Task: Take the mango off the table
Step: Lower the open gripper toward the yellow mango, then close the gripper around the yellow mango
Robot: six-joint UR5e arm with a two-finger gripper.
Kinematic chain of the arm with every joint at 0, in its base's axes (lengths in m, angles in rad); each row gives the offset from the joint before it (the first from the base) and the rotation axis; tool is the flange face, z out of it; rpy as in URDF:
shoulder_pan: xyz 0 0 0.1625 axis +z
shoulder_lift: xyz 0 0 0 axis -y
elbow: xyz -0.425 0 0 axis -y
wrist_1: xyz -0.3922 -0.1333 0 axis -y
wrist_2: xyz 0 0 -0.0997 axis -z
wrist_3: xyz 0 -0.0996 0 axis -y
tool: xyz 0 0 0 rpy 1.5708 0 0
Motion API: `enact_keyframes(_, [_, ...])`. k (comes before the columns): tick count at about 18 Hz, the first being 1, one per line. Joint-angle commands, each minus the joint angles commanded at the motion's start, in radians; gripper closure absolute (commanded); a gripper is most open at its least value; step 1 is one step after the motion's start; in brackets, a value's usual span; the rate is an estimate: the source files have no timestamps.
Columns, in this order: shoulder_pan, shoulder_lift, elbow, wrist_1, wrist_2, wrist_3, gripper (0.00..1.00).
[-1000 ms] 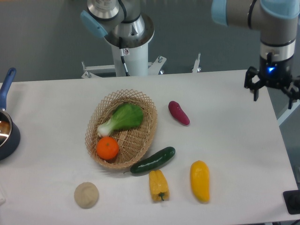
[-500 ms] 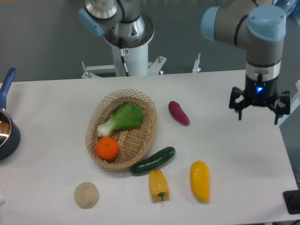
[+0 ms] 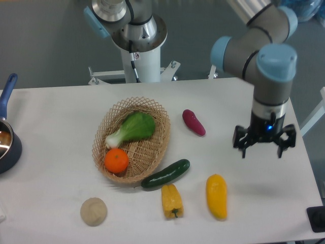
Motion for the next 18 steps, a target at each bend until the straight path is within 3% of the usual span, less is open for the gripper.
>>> enact_keyframes(4, [-0.029, -0.055, 0.0, 0.0, 0.003, 0.002, 0.0])
enact_keyframes(18, [-0.084, -0.13, 0.012, 0.012, 0.0, 0.005, 0.0])
